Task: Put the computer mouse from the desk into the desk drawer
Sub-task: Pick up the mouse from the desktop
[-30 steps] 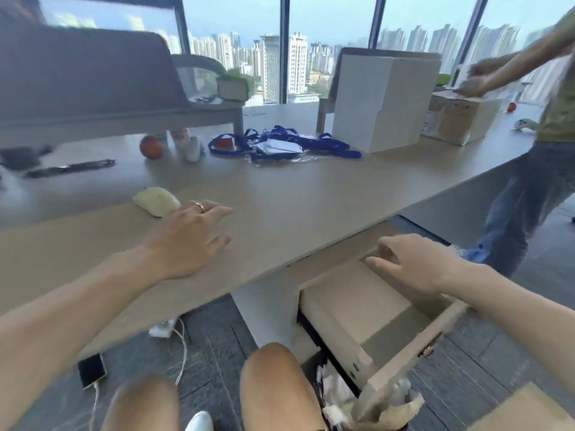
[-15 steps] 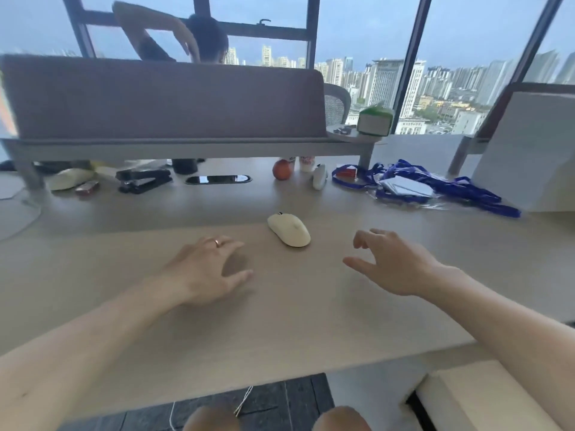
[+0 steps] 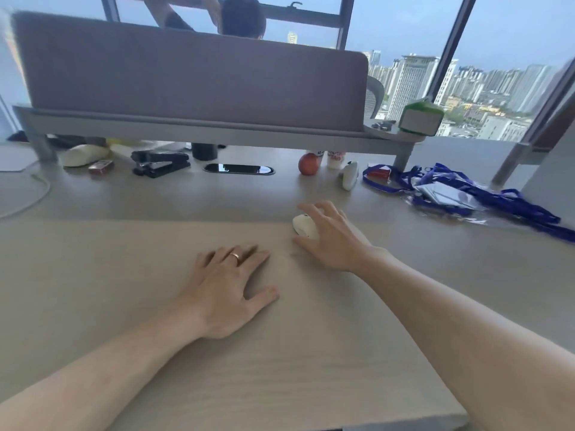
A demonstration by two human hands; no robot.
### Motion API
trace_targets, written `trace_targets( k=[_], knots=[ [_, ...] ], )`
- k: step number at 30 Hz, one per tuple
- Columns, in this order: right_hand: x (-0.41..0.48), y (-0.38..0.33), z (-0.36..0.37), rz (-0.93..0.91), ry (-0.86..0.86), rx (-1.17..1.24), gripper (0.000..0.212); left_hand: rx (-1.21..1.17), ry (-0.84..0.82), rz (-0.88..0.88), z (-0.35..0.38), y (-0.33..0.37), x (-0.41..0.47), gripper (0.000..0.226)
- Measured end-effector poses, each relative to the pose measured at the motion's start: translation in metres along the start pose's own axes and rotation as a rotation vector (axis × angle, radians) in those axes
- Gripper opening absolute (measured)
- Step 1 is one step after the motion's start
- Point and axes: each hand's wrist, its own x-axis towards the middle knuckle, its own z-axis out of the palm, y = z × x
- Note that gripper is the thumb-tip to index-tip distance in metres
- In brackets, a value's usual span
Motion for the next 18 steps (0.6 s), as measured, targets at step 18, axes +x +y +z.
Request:
trace_targets(
  k=[18],
  knots=[
    [-0.052,0.049,-0.003,-0.094,0.114,0.004,0.045,-0.007,0.015,0.016,0.003,-0.001,0.0,0.079]
  ],
)
